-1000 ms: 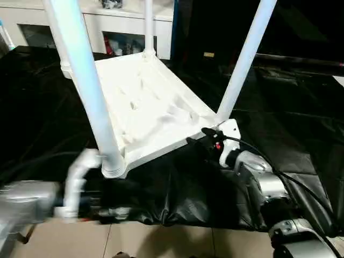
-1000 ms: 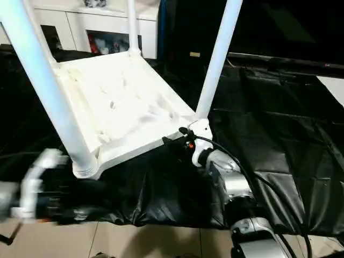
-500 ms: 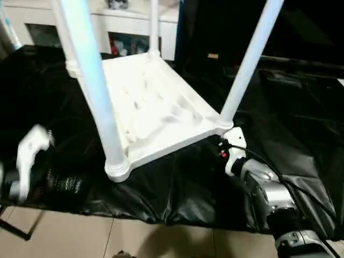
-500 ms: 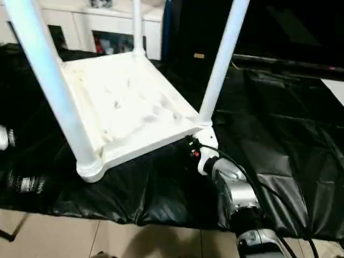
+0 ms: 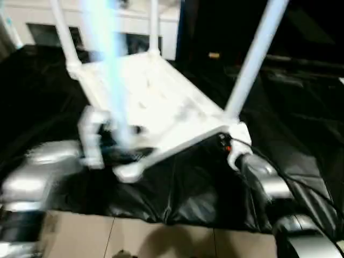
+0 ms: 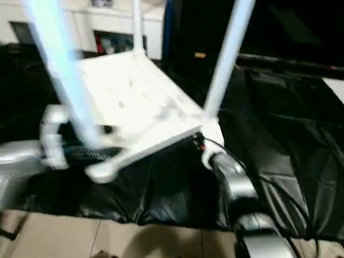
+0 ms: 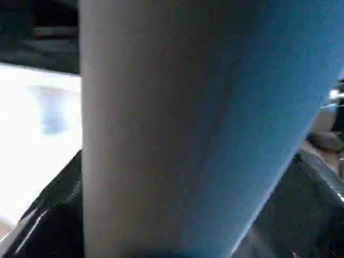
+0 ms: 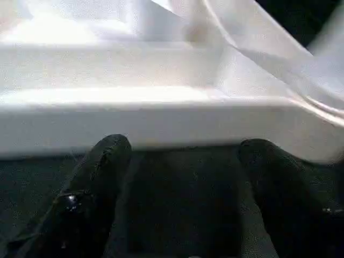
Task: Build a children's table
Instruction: Rotate table base
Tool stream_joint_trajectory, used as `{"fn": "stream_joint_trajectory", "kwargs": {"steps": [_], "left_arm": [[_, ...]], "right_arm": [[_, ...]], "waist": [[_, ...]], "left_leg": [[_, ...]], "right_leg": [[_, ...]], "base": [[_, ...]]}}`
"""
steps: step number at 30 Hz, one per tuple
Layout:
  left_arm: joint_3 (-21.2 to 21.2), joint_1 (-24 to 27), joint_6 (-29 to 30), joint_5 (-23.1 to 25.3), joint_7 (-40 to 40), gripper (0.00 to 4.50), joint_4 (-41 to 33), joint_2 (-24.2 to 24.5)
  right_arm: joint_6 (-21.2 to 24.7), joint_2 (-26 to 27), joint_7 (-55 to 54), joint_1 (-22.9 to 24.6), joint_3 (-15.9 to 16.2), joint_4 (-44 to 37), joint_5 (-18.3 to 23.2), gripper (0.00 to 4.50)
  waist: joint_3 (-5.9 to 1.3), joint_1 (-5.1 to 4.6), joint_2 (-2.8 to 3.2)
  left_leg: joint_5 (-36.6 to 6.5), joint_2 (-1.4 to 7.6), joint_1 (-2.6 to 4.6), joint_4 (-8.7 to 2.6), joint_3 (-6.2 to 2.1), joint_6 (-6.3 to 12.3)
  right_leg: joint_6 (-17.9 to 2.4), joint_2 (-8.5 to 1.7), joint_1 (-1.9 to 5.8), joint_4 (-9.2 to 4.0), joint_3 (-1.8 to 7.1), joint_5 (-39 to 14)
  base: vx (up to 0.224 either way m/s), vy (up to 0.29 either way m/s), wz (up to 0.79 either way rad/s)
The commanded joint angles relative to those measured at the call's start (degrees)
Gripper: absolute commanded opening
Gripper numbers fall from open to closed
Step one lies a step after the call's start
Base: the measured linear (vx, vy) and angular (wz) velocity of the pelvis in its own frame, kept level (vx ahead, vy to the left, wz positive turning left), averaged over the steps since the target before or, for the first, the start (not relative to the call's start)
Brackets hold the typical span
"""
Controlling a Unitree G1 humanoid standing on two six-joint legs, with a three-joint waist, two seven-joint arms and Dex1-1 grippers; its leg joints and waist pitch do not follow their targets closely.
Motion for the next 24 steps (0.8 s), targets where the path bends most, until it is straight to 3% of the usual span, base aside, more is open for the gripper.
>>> {"fn": "stream_joint_trajectory", "kwargs": {"steps": [1, 9, 11, 14, 16, 17, 18, 19, 20, 22, 24], "left_arm": [[-4.4, -1.7, 0.5, 0.1, -0.1, 4.45, -2.0, -2.9], [-12.4, -3.8, 0.5, 1.2, 2.4, 4.45, -3.5, -12.0], [-15.0, -7.3, -4.9, 5.8, 5.4, 4.45, 2.8, -17.3], [-15.6, -9.1, -7.4, 7.8, 7.0, 4.45, 6.2, -19.7], [-15.6, -11.3, -9.6, 10.2, 9.8, 4.45, 10.2, -21.6], [-15.6, -11.9, -10.2, 10.8, 10.6, 4.45, 11.2, -21.9], [-15.5, -13.5, -12.0, 12.7, 13.2, 4.45, 14.4, -22.9], [-15.0, -16.0, -15.2, 15.0, 16.8, 4.45, 19.2, -23.8], [-15.0, -16.0, -15.2, 15.0, 16.8, 4.45, 19.2, -23.8], [-13.7, -20.2, -20.0, 18.3, 23.0, 4.45, 27.1, -23.5], [-13.6, -20.5, -20.3, 18.5, 23.0, 4.45, 27.6, -23.2]], "right_arm": [[-1.4, 0.6, -0.5, -2.5, 0.3, 2.8, -0.7, 3.72], [-2.4, 2.0, -0.8, -5.6, 0.4, 6.3, -0.9, 3.72], [-3.3, 2.2, -0.4, -5.6, 0.5, 7.2, -1.2, 3.72], [-3.9, 2.2, 0.0, -5.5, 0.5, 7.6, -1.3, 3.72], [-4.3, 2.0, -0.1, -5.3, 0.4, 7.7, -1.4, 3.72], [-4.5, 2.0, -0.2, -5.3, 0.3, 7.8, -1.4, 3.72], [-4.9, 1.7, -0.4, -5.3, -0.1, 8.2, -1.3, 3.72], [-5.4, 1.0, -0.7, -5.0, -0.8, 8.3, -1.1, 3.72], [-5.4, 1.0, -0.7, -5.0, -0.8, 8.3, -1.1, 3.72], [-6.2, -1.6, -0.8, -2.9, -2.6, 6.9, -0.1, 3.72], [-6.2, -2.0, -0.7, -2.4, -2.8, 6.6, 0.1, 3.72]], "waist": [[-3.59, 0.07, 0.52], [-3.88, -0.56, -0.11], [-3.82, -0.78, 0.37], [-3.93, -0.78, -0.08], [-3.99, -1.04, 0.91], [-4.0, -1.04, 1.22], [-3.92, -1.25, 0.84], [-4.02, -1.13, 1.1], [-4.03, -1.17, 1.02], [-4.08, -0.88, 1.5], [-4.13, -0.61, 1.4]], "left_leg": [[-18.1, 2.0, 1.07, -4.46, -0.97, -2.81], [-14.7, 1.93, 0.34, -4.14, -0.85, -1.15], [-14.8, 1.89, 0.44, -4.03, -0.78, -0.68], [-15.4, 1.89, 0.1, -4.03, -1.03, -0.59], [-15.7, 1.89, 0.4, -3.88, -1.01, -0.54], [-15.3, 1.78, 0.2, -3.81, -1.01, 0.07], [-15.7, 1.65, 0.21, -3.8, -0.82, 0.5], [-16.2, 1.59, 0.52, -3.68, -0.89, 0.62], [-16.3, 1.55, 0.46, -3.6, -0.8, 0.65], [-16.3, 1.56, 0.44, -3.61, -0.99, 0.8], [-15.3, 1.62, 0.24, -3.55, -1.0, 1.39]], "right_leg": [[-11.3, -2.73, 2.03, -3.99, 2.51, -16.4], [-11.4, -2.76, 2.59, -3.69, 2.42, -12.9], [-11.6, -2.65, 2.46, -4.01, 2.41, -12.6], [-11.1, -2.88, 2.9, -4.08, 2.26, -14.2], [-11.8, -2.75, 2.67, -4.09, 2.28, -12.7], [-12.5, -2.78, 2.92, -3.94, 2.28, -11.5], [-12.3, -2.51, 2.7, -4.46, 2.21, -12.2], [-12.3, -2.36, 2.78, -4.61, 2.09, -12.2], [-12.4, -2.36, 2.77, -4.4, 2.15, -12.1], [-12.3, -2.58, 2.94, -4.39, 2.02, -13.0], [-12.9, -2.68, 3.13, -4.3, 1.98, -12.0]], "base": [[0.0, 0.0, 0.0], [0.0, 0.0, 0.0], [0.0, 0.0, 0.0], [0.0, 0.0, 0.0], [0.0, 0.0, 0.0], [0.0, 0.0, 0.0], [0.0, 0.0, 0.0], [0.0, 0.0, 0.0], [0.0, 0.0, 0.0], [0.0, 0.0, 0.0], [0.0, 0.0, 0.0]]}}
